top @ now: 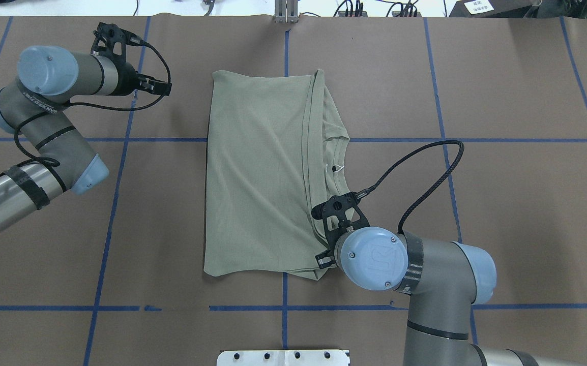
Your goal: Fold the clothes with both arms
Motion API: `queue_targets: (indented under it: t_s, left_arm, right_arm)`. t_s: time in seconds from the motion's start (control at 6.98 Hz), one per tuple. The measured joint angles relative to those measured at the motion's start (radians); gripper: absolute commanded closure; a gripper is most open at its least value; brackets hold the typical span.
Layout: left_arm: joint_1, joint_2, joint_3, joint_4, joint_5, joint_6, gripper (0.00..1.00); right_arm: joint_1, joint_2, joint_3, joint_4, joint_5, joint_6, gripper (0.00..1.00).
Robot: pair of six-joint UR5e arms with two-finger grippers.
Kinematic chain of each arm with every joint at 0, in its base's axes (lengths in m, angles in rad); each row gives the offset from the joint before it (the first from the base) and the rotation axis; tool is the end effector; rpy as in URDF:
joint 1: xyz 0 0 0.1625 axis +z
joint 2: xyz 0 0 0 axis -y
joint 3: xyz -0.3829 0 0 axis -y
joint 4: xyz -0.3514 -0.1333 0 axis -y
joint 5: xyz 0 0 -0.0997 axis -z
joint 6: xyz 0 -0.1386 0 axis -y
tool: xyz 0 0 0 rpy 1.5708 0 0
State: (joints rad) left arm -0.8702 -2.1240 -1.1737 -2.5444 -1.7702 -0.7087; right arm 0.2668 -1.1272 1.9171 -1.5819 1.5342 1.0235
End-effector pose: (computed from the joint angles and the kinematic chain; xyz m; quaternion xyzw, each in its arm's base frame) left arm 0.3792 -0.6138 0.4015 0.3513 0.4091 0.0499 0.8407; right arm -0.5229 -0.2864 0.2873 0.1658 -0.3419 -0.1224 0.9169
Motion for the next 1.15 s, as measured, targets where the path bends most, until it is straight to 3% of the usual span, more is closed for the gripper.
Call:
queue_targets:
  t_s: [0.57,0.72,0.86,1.15]
  left_arm:
    - [0.008,0.007,0.000,-0.005,0.001,0.000,0.00]
    - [0.008,0.008,0.000,-0.005,0.002,0.000,0.00]
    - [0.008,0.008,0.000,-0.005,0.002,0.000,0.00]
    - [0.013,0.009,-0.006,-0.005,0.000,-0.011,0.00]
  right_arm:
    - [-0.047,-0.154,0.093,0.008,-0.039,0.258,1.00]
    - [-0.080,-0.169,0.109,0.009,-0.066,0.347,0.20]
    - [-0.116,-0.176,0.117,0.009,-0.099,0.427,0.00]
    - [-0.161,-0.175,0.121,0.012,-0.163,0.520,0.00]
